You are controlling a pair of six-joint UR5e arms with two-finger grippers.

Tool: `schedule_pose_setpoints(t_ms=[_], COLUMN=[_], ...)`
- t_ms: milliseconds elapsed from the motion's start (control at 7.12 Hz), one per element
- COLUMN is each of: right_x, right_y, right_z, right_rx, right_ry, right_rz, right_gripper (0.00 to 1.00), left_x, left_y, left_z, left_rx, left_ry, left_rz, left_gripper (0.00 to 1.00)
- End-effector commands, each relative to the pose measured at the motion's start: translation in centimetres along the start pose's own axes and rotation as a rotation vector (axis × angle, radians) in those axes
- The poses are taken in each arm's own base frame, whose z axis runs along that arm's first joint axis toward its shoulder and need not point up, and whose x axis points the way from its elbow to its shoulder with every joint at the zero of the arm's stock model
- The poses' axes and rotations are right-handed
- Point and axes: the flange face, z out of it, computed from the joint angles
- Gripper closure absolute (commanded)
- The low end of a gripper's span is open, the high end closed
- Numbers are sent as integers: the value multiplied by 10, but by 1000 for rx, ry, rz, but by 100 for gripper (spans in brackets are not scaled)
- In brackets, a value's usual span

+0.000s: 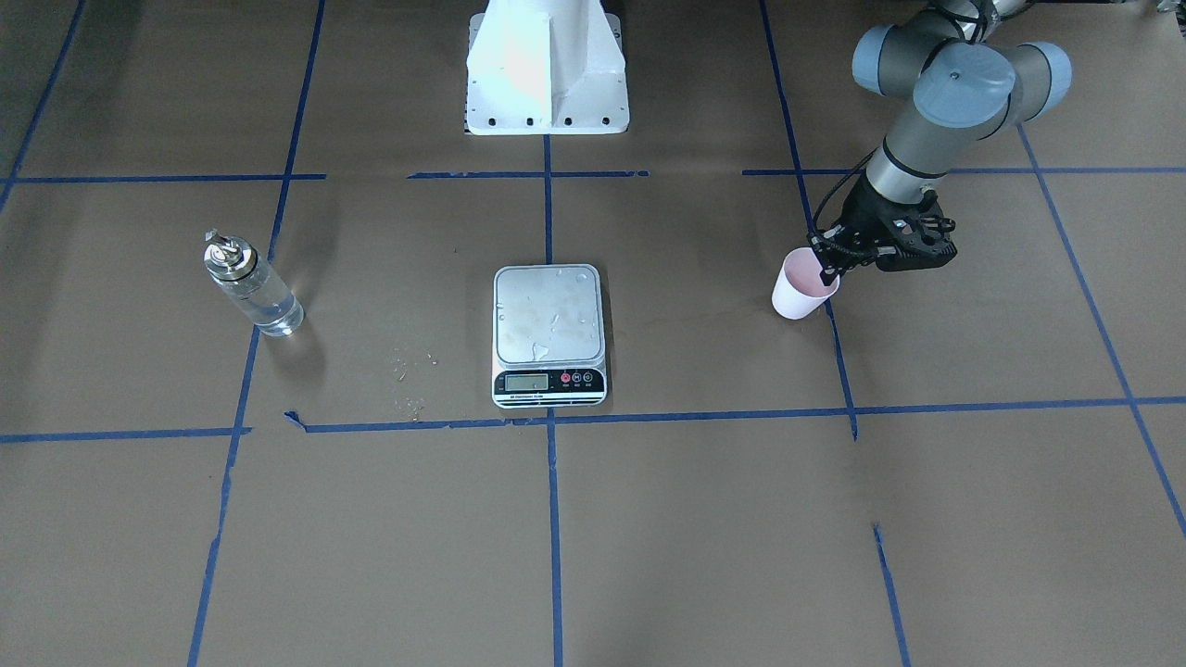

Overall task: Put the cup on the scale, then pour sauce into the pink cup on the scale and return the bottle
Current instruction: 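Carry the pink cup with the left gripper onto the scale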

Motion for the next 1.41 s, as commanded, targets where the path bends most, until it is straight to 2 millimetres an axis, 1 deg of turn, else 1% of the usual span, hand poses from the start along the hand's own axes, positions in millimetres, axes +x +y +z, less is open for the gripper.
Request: schedule_pose_setpoints(t_ms=[0,141,281,422,562,703,843,984,1124,1265], right_x=[-6,-6,-8,-10,-11,-12,-12,-17,-19,-26], right_y=[-2,1,3,4,4,1,2,3,2,1], right_z=[-4,-1,0,-1,-2,-4,-4,-9,-14,-20], right_rx=[5,3,3,9,9,9,10,19,28,40], right_ry=[-29,-64,-95,-101,-97,-87,-87,-85,-82,-80], right_rz=[6,13,17,8,6,7,6,-5,-9,-23], right_gripper=[0,0,0,0,0,0,0,0,0,0], left_x=[85,133,166,198,255,293,318,330,338,338], left_y=[-26,-37,-38,-39,-23,-18,-3,7,23,22], left_z=[-59,-87,-103,-99,-70,-53,-35,-20,6,14], left_rx=[10,11,18,8,-34,-53,-78,-49,-52,-53], left_ry=[-38,-55,-18,2,16,24,8,5,9,12], left_rz=[-44,-65,-128,-189,-247,-292,-305,-298,-291,-283], left_gripper=[100,100,100,100,100,100,100,100,100,100])
